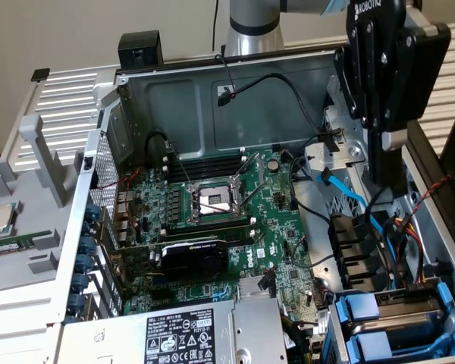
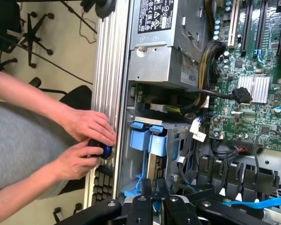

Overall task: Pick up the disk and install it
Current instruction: 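Insert the second disk wire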

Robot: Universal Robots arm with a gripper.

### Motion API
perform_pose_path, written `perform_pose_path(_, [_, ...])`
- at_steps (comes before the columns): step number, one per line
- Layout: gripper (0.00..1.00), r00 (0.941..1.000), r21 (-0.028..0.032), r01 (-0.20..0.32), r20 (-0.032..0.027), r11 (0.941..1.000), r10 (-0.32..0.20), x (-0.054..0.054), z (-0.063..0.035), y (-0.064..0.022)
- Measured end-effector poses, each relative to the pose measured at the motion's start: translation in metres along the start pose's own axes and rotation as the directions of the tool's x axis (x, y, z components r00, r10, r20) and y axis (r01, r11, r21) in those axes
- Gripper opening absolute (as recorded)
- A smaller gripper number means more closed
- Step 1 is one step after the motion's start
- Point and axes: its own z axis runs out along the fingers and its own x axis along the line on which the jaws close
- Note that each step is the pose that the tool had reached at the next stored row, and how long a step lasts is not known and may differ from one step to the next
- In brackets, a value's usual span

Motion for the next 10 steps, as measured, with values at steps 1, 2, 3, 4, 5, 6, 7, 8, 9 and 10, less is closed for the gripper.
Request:
perform_pose_path(1, [0.17, 0.9999, 0.0018, -0.001, 0.012, 1.0, 0.001, 0.001, 0.0006, 0.0001])
perform_pose_path(2, [0.17, 0.9997, 0.0033, -0.002, 0.0236, 1.0, 0.002, 0.002, 0.0012, 0.0003])
perform_pose_path(3, [0.17, 0.9994, 0.0049, -0.003, 0.0356, 1.0, 0.003, 0.004, 0.0018, 0.0004])
perform_pose_path(4, [0.17, 0.9988, 0.0064, -0.005, 0.048, 1.0, 0.004, 0.005, 0.0024, 0.0006])
perform_pose_path(5, [0.17, 0.9982, 0.0076, -0.006, 0.06, 1.0, 0.005, 0.006, 0.003, 0.0007])
perform_pose_path(6, [0.17, 0.9974, 0.0086, -0.007, 0.0713, 0.9999, 0.006, 0.007, 0.0035, 0.0009])
perform_pose_path(7, [0.17, 0.9966, 0.0095, -0.007, 0.0823, 0.9999, 0.007, 0.009, 0.0038, 0.001])
perform_pose_path(8, [0.17, 0.9957, 0.0103, -0.008, 0.0923, 0.9999, 0.007, 0.01, 0.0041, 0.0011])
perform_pose_path(9, [0.17, 0.9948, 0.0111, -0.009, 0.1019, 0.9999, 0.008, 0.011, 0.0044, 0.0013])
perform_pose_path(10, [0.17, 0.994, 0.0117, -0.009, 0.1094, 0.9999, 0.008, 0.013, 0.0045, 0.0014])
